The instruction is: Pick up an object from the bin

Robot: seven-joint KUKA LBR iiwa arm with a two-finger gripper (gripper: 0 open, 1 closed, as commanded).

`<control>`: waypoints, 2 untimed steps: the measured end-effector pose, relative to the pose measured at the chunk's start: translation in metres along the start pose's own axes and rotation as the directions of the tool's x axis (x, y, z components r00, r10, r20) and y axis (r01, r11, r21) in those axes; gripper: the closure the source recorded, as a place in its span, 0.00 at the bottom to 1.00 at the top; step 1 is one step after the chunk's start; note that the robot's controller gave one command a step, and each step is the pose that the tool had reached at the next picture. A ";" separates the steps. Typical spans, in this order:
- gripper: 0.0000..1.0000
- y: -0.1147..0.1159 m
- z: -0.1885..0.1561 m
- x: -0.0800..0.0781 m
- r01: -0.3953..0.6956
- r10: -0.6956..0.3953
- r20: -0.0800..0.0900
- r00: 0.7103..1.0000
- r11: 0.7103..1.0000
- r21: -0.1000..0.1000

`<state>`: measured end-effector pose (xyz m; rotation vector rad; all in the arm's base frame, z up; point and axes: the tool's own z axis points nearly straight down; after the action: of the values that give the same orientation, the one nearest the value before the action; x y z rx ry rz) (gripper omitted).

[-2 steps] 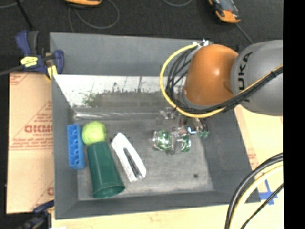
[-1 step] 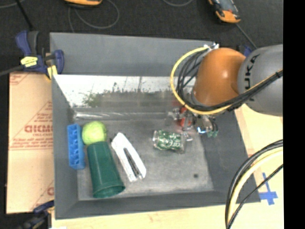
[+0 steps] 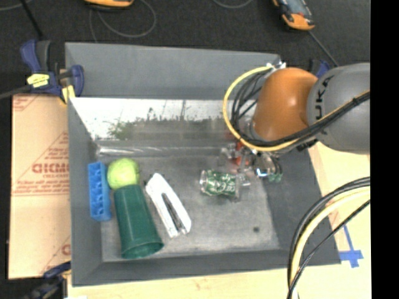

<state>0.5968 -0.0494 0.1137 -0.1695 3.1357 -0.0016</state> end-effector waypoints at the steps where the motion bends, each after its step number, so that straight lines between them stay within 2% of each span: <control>1: 1.00 0.014 0.027 0.014 -0.009 0.009 0.000 1.000 1.000 -0.001; 2: 1.00 0.014 0.027 0.014 -0.012 0.012 0.000 1.000 1.000 -0.002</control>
Offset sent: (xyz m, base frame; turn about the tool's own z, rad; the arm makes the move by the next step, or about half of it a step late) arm 0.0000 0.0000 0.0000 0.0000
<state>0.5809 -0.0368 0.0871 -0.1511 3.1364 0.0012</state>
